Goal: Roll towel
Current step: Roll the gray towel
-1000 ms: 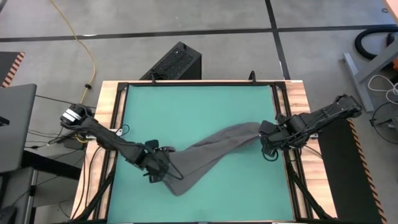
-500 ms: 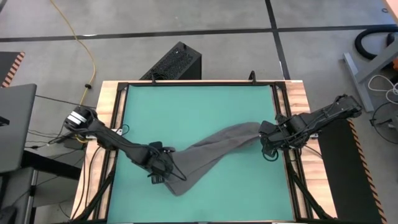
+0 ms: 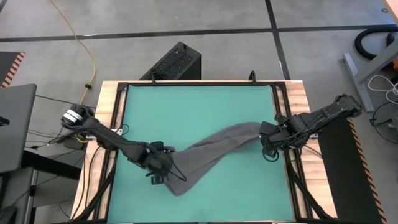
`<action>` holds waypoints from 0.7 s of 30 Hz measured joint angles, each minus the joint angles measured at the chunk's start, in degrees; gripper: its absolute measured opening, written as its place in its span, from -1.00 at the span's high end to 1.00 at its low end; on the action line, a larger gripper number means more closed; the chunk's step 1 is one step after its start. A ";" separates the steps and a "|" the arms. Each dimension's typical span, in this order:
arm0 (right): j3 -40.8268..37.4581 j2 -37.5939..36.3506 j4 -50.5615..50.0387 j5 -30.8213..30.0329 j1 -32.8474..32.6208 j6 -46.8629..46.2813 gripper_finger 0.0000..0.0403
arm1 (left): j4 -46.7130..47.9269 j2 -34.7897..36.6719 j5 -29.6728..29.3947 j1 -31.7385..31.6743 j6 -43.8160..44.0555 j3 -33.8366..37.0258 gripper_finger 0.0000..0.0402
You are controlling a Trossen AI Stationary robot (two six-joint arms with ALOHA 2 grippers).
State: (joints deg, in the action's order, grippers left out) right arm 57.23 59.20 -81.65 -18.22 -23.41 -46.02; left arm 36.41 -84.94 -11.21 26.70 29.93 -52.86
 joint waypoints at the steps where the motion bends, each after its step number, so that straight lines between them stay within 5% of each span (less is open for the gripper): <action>1: 0.87 -0.03 -0.05 0.07 -0.58 0.02 0.94 | -0.83 1.93 -1.03 0.41 -0.39 0.00 0.99; 7: 11.50 -1.94 0.05 2.17 -7.71 0.63 0.94 | -13.61 18.77 -9.54 5.06 -6.23 0.04 1.00; 12: 24.56 -2.31 5.47 4.46 -17.77 3.42 0.94 | -34.85 30.84 -14.01 13.56 -22.71 0.02 1.00; 18: 34.79 -2.18 22.50 4.94 -31.29 18.80 0.94 | -62.06 32.78 -5.65 23.61 -52.10 0.00 1.00; 21: 37.90 -1.32 26.69 5.02 -37.24 26.37 0.94 | -66.69 31.35 -4.01 26.61 -62.57 -1.72 1.00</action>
State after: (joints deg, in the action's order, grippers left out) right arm 95.13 57.88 -54.96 -13.20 -60.64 -19.65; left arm -30.28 -53.59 -15.21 53.32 -32.64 -54.58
